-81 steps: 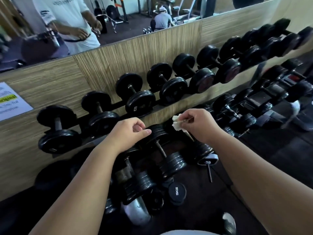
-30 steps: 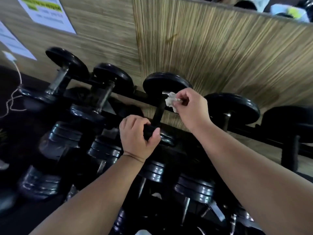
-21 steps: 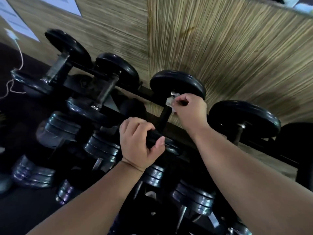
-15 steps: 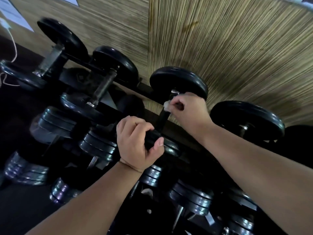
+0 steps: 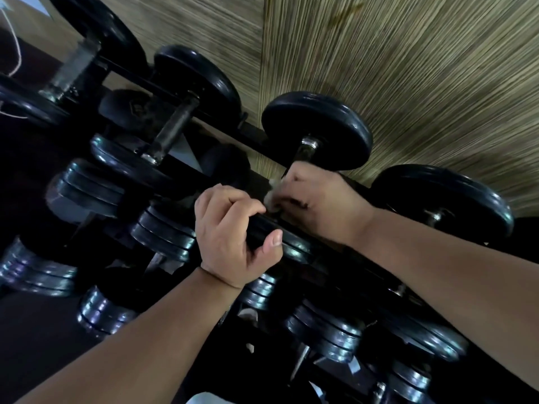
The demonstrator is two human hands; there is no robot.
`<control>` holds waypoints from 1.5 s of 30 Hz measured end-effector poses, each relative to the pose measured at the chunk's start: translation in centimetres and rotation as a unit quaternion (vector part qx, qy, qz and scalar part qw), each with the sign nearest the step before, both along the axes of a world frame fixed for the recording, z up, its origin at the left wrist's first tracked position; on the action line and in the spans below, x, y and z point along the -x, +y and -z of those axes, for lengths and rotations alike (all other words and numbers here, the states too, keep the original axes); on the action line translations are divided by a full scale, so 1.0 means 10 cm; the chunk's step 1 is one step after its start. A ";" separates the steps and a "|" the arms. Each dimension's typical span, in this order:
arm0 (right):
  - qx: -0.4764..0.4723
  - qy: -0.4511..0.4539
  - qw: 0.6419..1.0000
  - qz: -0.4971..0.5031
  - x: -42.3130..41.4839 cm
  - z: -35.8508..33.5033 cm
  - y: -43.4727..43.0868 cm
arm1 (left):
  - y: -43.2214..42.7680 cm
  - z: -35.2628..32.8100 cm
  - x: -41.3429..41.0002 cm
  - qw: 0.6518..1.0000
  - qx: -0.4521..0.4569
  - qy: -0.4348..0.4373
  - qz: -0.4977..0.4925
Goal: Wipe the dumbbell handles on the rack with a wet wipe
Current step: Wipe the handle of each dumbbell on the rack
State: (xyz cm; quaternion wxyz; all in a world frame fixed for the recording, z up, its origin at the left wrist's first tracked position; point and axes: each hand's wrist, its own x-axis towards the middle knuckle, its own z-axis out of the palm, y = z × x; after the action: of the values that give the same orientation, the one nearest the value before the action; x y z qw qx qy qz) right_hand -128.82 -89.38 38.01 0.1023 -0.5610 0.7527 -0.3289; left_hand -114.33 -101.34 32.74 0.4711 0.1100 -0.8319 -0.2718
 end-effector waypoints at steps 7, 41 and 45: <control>0.018 -0.040 0.999 0.029 -0.08 0.11 0.08 | 0.01 -0.01 0.00 1.000 -0.012 0.008 -0.005; 0.095 -0.376 0.748 0.539 -0.29 0.02 -0.26 | 0.01 -0.08 -0.05 0.999 0.005 -0.038 0.001; 0.019 -0.403 0.776 0.484 -0.34 0.01 -0.15 | 0.01 -0.07 -0.04 0.999 0.005 -0.038 -0.002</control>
State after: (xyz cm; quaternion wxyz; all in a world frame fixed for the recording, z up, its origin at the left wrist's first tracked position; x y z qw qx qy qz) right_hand -125.43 -90.84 37.88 0.2131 0.0593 0.8085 -0.5454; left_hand -113.89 -101.24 33.43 0.4400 0.1195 -0.8506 -0.2619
